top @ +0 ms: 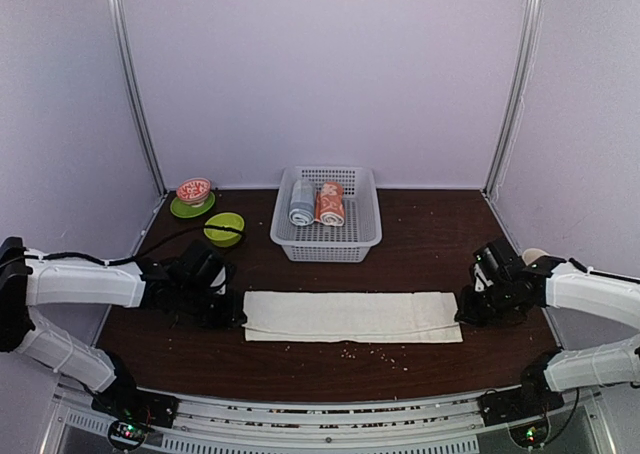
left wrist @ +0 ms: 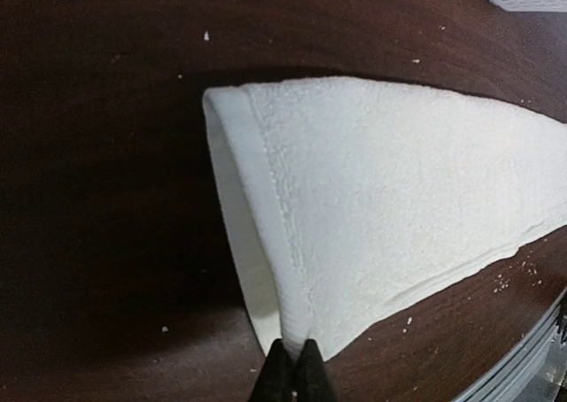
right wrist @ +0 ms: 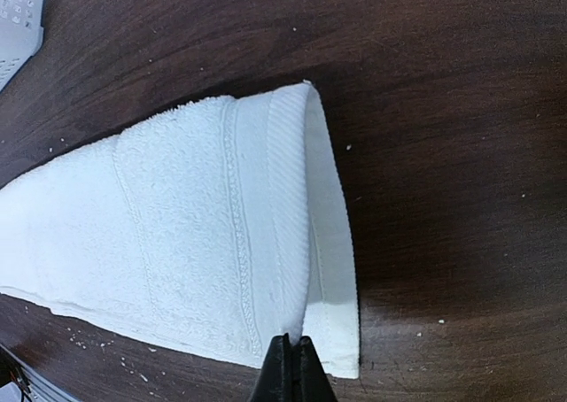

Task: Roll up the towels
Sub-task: Smooth out the towel at the center of the board.

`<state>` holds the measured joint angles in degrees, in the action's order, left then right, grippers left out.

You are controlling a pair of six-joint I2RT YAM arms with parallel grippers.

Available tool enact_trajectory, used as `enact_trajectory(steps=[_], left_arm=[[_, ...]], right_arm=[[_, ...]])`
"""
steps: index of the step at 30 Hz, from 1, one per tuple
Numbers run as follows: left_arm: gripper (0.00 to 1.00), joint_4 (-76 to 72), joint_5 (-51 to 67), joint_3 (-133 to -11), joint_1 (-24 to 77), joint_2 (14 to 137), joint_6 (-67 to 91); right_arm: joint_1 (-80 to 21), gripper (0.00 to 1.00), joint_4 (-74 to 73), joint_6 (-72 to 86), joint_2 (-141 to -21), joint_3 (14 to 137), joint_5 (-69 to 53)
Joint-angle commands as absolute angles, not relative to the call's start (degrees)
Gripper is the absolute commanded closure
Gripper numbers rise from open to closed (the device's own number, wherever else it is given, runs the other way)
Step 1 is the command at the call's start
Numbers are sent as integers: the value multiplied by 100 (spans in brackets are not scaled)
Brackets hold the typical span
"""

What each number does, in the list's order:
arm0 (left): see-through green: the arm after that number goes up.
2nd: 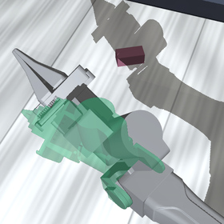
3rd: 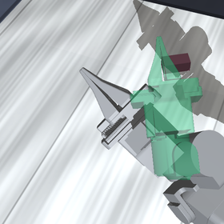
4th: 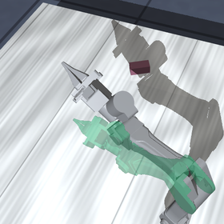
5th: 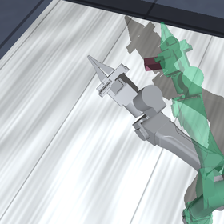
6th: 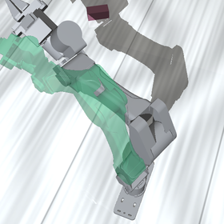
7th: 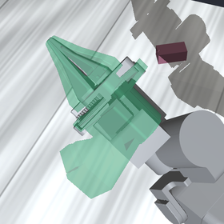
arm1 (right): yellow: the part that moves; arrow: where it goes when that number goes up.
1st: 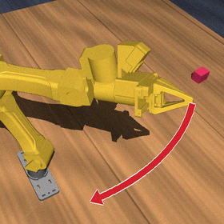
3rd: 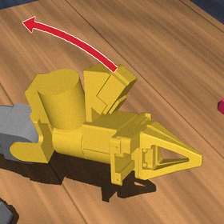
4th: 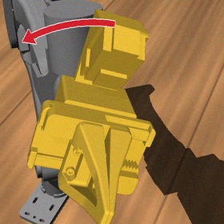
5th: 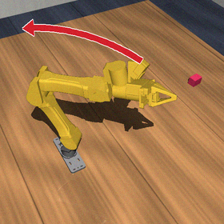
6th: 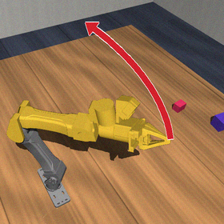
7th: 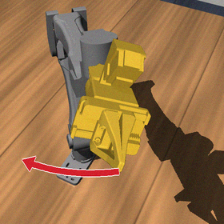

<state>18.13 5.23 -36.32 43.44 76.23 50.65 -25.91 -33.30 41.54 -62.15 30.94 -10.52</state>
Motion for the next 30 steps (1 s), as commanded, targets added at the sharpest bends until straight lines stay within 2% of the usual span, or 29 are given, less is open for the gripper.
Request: enact_trajectory(steps=[1,15,30], left_arm=[[100,2016,617,-3798,4303,7215,4907],[100,1971,1009,-3505,4232,7014,4772],[100,1650,1132,-3665,4229,7960,4500]], right_arm=[[-2517,100,-3629,4053,-5923,3297,-1028],[-2243,100,-3972,3826,-5674,2966,-1155],[-2253,100,-3996,4042,-5845,2623,-1188]])
